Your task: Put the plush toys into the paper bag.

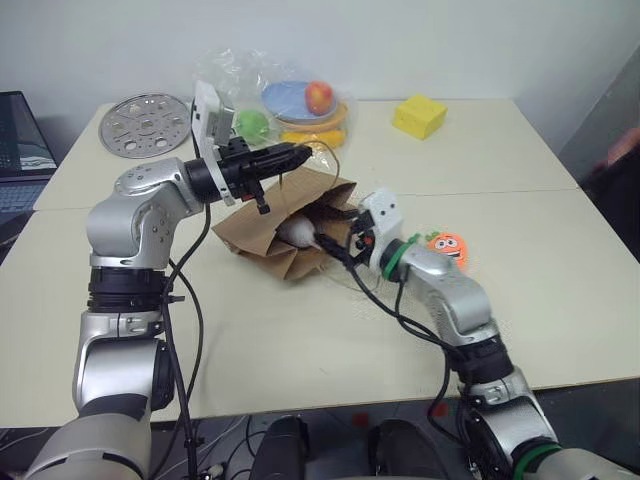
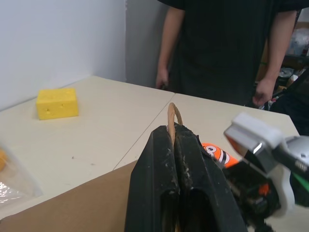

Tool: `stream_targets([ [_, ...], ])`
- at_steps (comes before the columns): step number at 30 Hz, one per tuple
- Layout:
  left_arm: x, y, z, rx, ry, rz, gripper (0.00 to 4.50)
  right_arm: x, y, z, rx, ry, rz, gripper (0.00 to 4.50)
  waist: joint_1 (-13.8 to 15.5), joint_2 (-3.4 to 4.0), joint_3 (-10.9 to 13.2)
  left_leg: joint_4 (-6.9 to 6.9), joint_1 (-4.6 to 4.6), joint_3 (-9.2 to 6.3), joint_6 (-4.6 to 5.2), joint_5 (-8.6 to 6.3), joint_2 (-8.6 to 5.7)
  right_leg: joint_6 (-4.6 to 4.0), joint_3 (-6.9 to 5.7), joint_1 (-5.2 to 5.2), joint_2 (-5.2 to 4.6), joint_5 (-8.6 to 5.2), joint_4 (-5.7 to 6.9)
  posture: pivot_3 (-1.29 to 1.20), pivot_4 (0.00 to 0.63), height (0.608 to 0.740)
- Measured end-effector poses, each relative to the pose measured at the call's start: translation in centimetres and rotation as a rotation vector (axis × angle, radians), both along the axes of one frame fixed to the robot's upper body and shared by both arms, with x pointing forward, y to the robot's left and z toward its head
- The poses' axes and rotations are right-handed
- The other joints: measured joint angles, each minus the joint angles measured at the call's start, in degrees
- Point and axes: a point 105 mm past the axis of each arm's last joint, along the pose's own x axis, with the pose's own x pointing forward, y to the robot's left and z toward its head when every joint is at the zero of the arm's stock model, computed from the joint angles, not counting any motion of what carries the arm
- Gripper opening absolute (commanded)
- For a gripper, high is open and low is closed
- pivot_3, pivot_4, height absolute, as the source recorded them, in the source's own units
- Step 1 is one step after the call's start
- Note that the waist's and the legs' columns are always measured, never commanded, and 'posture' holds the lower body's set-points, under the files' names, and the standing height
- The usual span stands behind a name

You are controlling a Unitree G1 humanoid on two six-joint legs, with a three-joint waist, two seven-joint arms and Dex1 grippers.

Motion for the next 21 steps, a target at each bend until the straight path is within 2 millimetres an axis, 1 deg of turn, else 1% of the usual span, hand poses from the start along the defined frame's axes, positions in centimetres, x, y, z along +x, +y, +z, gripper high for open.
stream_targets([
  [3,0.1,-0.3,-0.1,-0.007,0.005,-0.006,0.00,-0.6,-1.2,0.7,0.003,-0.018,-0.030,4.46,0.0,0.00,0.0,0.00,0.00,-0.01,-0.01,0.01,0.01,0.00,-0.01,-0.01,0.00,0.00,0.01,0.00,0.150,0.740],
  [5,0.1,-0.2,-0.2,-0.007,0.010,-0.006,0.00,-1.3,-2.5,1.3,0.005,-0.041,-0.059,4.46,0.0,0.00,0.0,0.00,-0.04,-0.02,0.00,0.01,-0.01,0.00,-0.01,-0.02,0.00,0.00,-0.02,0.00,0.150,0.740],
  [9,0.1,-0.1,-0.3,-0.004,0.013,-0.003,0.00,-2.3,-6.8,2.2,-0.035,-0.085,-0.188,4.46,0.2,0.00,0.0,0.01,-0.08,-0.02,0.00,0.01,-0.04,0.00,-0.01,-0.01,-0.01,0.00,-0.05,0.00,0.150,0.740],
  [11,0.1,-0.2,-0.3,-0.005,0.013,-0.006,0.00,-3.2,-8.7,2.0,-0.051,-0.088,-0.259,4.46,0.3,0.00,0.0,0.00,-0.08,-0.06,-0.01,0.01,-0.03,0.00,-0.03,-0.01,0.00,0.00,-0.03,0.00,0.150,0.740],
  [12,0.1,-0.2,-0.4,-0.006,0.014,-0.006,0.00,-3.8,-9.9,1.5,-0.074,-0.084,-0.306,4.46,0.4,-0.01,0.0,-0.01,-0.08,-0.07,-0.01,0.01,-0.03,0.00,-0.05,-0.01,0.00,0.00,-0.04,0.00,0.150,0.740],
  [15,0.1,0.2,-0.7,-0.006,0.024,0.003,0.00,-5.7,-15.1,-0.4,-0.146,-0.032,-0.535,4.46,0.8,-0.01,0.0,0.01,-0.11,-0.05,-0.01,0.01,-0.05,0.00,0.00,-0.01,0.01,0.00,-0.06,0.00,0.150,0.740],
  [16,0.0,0.2,-0.9,-0.005,0.025,-0.003,0.00,-6.4,-16.2,-1.1,-0.166,-0.009,-0.587,4.46,0.8,-0.01,0.0,0.01,-0.10,-0.04,-0.01,0.01,-0.05,0.00,0.00,0.00,0.01,0.00,-0.05,0.00,0.150,0.740],
  [18,-0.1,0.3,-1.0,0.000,0.022,-0.008,0.00,-7.5,-17.7,-2.8,-0.191,0.056,-0.659,4.46,0.6,0.00,0.0,0.02,-0.08,-0.03,-0.03,0.06,-0.03,0.00,0.02,0.00,0.06,0.00,-0.01,0.00,0.150,0.740],
  [21,-0.1,0.3,-1.0,0.000,0.010,-0.005,0.00,-8.4,-18.7,-4.6,-0.164,0.139,-0.747,4.46,0.1,0.00,0.0,0.01,0.00,-0.05,-0.03,0.22,0.03,-0.13,0.03,0.02,0.14,0.08,0.06,0.00,0.150,0.740],
])
